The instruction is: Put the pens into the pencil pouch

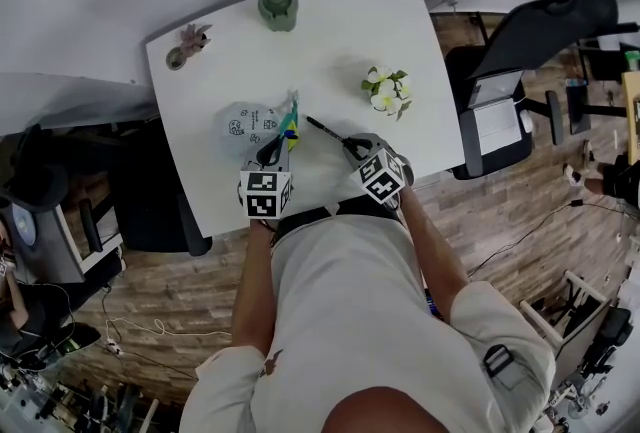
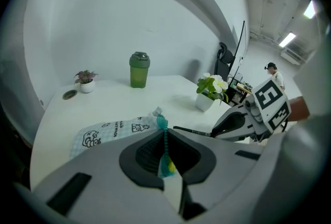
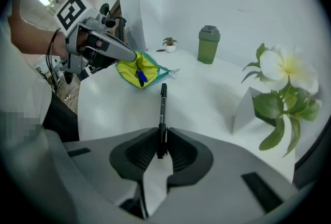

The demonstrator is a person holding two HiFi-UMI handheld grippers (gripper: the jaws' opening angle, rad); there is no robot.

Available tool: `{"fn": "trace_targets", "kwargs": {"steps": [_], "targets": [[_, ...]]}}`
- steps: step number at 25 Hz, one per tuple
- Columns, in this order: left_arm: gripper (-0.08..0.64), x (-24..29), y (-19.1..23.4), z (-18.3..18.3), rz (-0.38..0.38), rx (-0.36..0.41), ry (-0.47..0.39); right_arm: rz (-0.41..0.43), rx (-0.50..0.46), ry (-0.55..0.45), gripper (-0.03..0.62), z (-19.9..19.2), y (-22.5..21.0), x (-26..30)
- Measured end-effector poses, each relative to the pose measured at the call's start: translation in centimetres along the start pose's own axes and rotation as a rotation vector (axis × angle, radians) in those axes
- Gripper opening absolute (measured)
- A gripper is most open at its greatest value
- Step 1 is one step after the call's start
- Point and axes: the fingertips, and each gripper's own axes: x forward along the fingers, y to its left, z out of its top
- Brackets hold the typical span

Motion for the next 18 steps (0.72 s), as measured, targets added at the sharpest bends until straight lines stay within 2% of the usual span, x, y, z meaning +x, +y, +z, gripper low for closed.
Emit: {"fn": "trace_targets", "kwargs": {"steps": [8,12,18], "targets": [[0.009,-0.5,0.3,0.3,0.007,-0.008,-0.014,0.076,-0.134,-0.043,0.061,3.6,2.4,-1.4],[0.009,-0.7,0.2,0.4,0.005,-0.009,-0.020,0.115,-0.218,-0.041,0.061,5.0,3.7,-0.5],[0.009,-1.0,0.4,0.5,0.003,-0.019,-0.029,0.154,-0.288,-0.059,0.062,7.9,4.9,1.3]]}}
